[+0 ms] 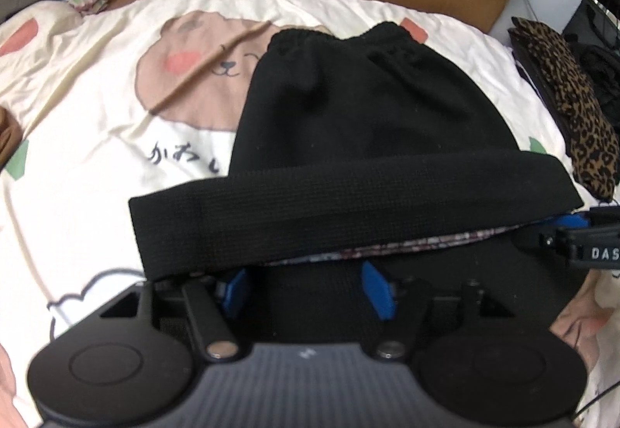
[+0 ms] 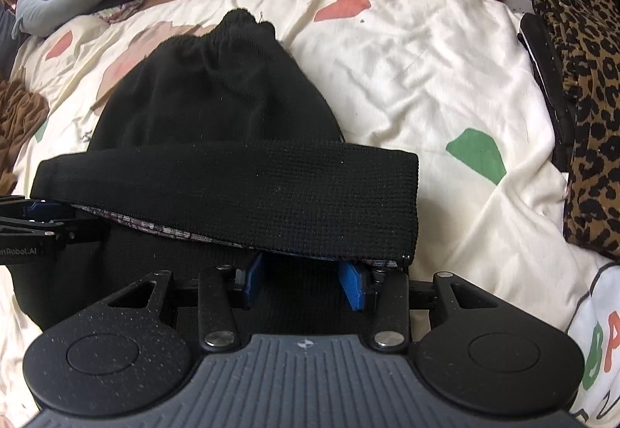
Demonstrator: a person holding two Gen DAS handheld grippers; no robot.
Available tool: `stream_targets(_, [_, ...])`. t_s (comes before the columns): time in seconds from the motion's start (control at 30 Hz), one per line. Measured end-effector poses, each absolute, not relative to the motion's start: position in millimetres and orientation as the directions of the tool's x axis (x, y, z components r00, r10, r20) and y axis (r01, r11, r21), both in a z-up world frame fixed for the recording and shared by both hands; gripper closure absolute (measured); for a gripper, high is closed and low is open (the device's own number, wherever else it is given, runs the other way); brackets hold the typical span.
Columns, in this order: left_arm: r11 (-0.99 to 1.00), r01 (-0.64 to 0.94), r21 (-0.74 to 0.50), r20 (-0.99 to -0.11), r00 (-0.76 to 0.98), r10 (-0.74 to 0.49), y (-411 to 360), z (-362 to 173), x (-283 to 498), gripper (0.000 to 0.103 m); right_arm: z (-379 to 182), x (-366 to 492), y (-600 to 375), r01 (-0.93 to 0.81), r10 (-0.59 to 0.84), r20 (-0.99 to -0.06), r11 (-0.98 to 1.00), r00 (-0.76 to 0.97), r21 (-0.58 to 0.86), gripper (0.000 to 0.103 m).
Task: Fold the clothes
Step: 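Lower the held edge onto the shorts with both tools, folding them in half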
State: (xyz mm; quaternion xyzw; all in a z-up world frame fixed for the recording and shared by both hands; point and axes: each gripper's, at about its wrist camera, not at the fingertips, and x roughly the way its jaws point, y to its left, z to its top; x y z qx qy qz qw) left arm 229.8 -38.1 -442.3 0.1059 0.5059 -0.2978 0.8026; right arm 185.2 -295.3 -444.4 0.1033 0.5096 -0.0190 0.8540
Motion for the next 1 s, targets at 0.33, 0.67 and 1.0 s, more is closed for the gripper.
stream_targets(0.33, [0.802,0.588,-0.106,-0.865,0.343,-0.366,-42,-440,237,0.037,-444,198,-298,0.145,0.063,-0.858,0.977,0.510,0.158,0.055])
stream_targets(0.67, [0.807,0.585,-0.087,-0.846,0.384,-0.369,-50,-437,255,0.038,-439,219,-298,0.110,0.045,-0.833,0.986,0.552,0.126,0.054])
stream_targets(1.0, [0.817,0.570,-0.088,-0.829,0.413,-0.377,-63,-435,281,0.043,-439,245,-306,0.120,0.024,-0.820,0.986,0.572,0.113,0.054])
